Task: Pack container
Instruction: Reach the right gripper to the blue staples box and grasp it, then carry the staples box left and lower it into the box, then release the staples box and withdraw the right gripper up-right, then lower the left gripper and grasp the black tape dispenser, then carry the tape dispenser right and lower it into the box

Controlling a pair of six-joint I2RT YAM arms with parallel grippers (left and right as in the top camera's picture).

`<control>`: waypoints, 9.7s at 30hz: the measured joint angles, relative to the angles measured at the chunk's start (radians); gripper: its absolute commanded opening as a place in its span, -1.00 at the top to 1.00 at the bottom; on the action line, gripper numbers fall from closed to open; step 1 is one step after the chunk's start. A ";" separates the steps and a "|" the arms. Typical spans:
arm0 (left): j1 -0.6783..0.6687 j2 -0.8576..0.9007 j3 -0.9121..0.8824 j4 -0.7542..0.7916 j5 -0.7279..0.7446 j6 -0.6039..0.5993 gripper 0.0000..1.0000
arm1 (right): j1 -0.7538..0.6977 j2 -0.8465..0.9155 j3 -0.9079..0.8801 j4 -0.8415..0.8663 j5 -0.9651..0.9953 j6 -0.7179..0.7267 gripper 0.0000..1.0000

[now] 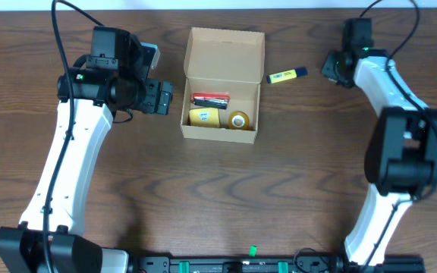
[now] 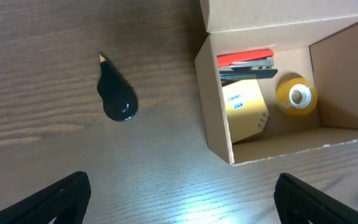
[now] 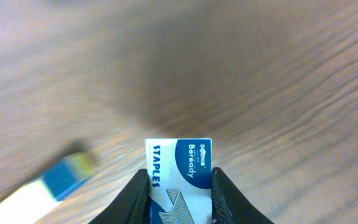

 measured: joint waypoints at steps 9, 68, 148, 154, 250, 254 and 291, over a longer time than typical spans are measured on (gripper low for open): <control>0.000 0.000 0.000 -0.005 0.000 0.000 -0.90 | 0.101 -0.317 0.002 -0.155 -0.137 -0.134 0.52; 0.000 0.000 0.000 -0.060 0.000 0.000 -0.90 | 0.435 -0.136 0.002 -0.186 -0.349 -1.143 0.96; 0.015 0.027 0.000 0.038 -0.127 0.099 -0.90 | 0.221 -0.378 0.080 -0.349 -0.478 -0.848 -0.98; 0.056 0.143 0.000 0.075 -0.145 0.029 -0.91 | 0.185 -0.378 0.080 -0.349 -0.476 -0.839 -0.99; 0.065 0.510 0.079 0.238 -0.211 -0.208 0.88 | 0.185 -0.378 0.080 -0.376 -0.335 -0.838 -0.98; 0.032 0.415 0.134 0.197 -0.212 -0.077 0.88 | 0.185 -0.381 0.080 -0.408 -0.329 -0.843 -0.99; -0.296 0.443 0.170 0.123 -0.084 0.989 0.88 | 0.105 -0.726 0.080 -0.659 -0.526 -0.967 -0.99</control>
